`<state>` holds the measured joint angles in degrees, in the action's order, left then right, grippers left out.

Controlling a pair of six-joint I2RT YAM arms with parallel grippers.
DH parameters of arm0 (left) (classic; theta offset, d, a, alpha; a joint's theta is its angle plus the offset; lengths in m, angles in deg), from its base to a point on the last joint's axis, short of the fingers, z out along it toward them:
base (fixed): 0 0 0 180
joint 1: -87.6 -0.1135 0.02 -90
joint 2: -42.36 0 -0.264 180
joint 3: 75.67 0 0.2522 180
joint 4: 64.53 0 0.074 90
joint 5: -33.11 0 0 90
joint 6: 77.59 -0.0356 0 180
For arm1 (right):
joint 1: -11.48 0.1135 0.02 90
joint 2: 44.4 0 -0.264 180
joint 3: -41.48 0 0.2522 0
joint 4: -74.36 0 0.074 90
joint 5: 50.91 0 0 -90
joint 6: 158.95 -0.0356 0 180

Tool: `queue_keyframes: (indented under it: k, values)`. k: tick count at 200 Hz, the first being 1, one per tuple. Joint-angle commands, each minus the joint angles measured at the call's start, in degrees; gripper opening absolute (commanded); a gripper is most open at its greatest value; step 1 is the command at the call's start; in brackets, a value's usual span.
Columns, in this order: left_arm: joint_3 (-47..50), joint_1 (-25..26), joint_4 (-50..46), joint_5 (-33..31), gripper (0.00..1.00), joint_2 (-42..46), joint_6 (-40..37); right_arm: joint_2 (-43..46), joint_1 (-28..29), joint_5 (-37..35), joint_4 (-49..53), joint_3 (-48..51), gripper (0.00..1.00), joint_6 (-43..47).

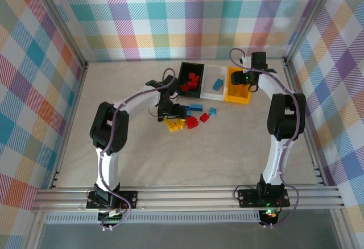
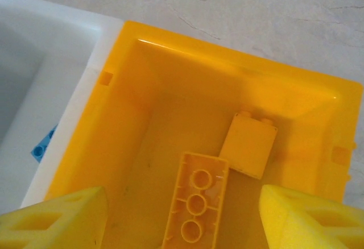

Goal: Sort the legos into containers by color

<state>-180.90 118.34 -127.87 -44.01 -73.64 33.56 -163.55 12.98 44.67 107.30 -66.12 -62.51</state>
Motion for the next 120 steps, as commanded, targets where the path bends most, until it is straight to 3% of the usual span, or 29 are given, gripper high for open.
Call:
queue_keyframes:
  k: [1,62,120]
  values:
    - [-2.44,0.30,-2.05,0.57,0.77,-1.94,-1.35,6.62,0.35,3.62,0.33,1.09,0.71,-2.89]
    - [-3.24,0.28,-1.16,-1.06,0.75,-4.94,-1.97,23.59,4.44,12.95,-3.14,14.74,0.70,0.50]
    - [1.39,-2.11,-3.68,-6.30,0.71,-3.34,-1.47,26.87,6.10,14.79,-2.88,20.63,0.69,-2.42]
